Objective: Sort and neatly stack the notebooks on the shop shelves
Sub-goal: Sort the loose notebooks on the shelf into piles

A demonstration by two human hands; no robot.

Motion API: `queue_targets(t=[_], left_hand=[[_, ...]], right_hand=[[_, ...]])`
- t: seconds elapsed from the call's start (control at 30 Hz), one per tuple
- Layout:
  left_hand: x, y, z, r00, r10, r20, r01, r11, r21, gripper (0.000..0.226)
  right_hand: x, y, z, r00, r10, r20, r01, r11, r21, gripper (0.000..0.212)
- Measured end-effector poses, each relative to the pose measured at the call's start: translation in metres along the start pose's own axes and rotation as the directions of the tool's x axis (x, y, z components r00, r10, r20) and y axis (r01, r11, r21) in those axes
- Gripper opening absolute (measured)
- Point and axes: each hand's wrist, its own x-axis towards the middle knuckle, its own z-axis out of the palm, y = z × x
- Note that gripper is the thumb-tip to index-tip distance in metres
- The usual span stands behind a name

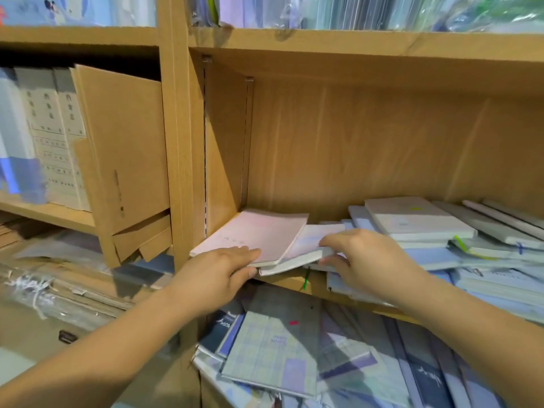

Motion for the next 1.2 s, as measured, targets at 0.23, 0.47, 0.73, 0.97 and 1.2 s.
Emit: queue_targets(t=[0.23,0.47,0.73,0.97,1.2], left_hand=[[0.02,0.034,-0.028,0.994,-0.105,0.042,0.112,0.95,-0.29,0.084],[0.047,0.148,-0.082,0.934,-0.247,-0.257,-0.114,0.475,-0.872,0.039],[0.097,0.264,-0.055,0.987,-0.066,-0.149,-0.105,0.44,-0.892,0.025],[0.176,0.365,-0.02,0.97,0.15,-0.191,-0.242,0.642,-0.728,0.052],[0.168,0.326,0.009,0.985,0.164,-0.049,-0.166,0.841,-0.515,0.031]], right_hand=[[0.011,0.037,-0.069,0.92,0.149,-0.362,0.0,0.925,0.38,0.006],[-0.017,0.052,-0.118,0.829,0.038,-0.557,0.136,0.954,0.267,0.024],[-0.113,0.129,-0.134,0.841,0.108,-0.529,-0.08,0.994,0.076,0.023],[-0.188,0.218,-0.143,0.777,0.374,-0.507,-0.41,0.911,0.044,0.035],[-0.215,0.233,-0.11,0.724,0.689,-0.03,-0.679,0.719,0.148,0.053]])
